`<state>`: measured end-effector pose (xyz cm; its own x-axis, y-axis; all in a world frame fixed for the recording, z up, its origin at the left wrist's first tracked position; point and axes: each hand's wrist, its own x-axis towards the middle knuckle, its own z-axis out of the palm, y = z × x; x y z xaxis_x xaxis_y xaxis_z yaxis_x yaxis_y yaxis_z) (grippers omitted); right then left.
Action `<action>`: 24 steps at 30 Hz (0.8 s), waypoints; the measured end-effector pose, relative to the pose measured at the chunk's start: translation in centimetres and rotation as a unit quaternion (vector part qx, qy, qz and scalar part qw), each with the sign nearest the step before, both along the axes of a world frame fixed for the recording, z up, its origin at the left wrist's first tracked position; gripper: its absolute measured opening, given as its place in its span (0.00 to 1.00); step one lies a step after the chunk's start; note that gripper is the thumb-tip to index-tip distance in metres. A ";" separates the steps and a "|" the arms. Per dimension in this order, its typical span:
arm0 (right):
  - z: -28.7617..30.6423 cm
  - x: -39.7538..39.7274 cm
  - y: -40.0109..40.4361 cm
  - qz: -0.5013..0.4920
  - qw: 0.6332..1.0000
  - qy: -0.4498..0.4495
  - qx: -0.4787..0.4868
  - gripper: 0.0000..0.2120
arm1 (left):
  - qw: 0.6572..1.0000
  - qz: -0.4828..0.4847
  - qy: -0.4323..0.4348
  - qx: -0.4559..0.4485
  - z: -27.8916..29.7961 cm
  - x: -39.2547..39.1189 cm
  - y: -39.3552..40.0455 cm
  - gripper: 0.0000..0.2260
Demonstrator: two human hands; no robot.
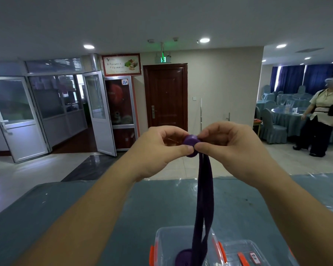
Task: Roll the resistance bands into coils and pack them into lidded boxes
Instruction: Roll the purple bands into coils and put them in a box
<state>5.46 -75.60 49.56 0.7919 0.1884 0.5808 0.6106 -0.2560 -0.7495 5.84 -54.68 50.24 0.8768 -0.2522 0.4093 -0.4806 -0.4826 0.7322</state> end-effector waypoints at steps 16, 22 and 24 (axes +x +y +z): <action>-0.2 -0.2 -0.6 0.021 1.000 0.011 0.016 0.12 | 0.986 -0.051 0.045 -0.150 -0.8 0.1 -0.7 0.09; -0.5 -0.1 -0.7 0.054 0.991 0.028 0.119 0.12 | 0.944 -0.099 0.095 -0.301 -1.7 0.1 -1.6 0.09; -0.1 -0.1 -1.1 0.046 0.997 0.021 0.061 0.11 | 0.956 -0.090 0.092 -0.263 -1.4 0.1 -1.4 0.09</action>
<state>5.32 -76.72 49.48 0.7987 0.1903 0.5708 0.5947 -0.1055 -0.7970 5.89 -56.11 48.86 0.9083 -0.2067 0.3638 -0.3606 0.0545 0.9311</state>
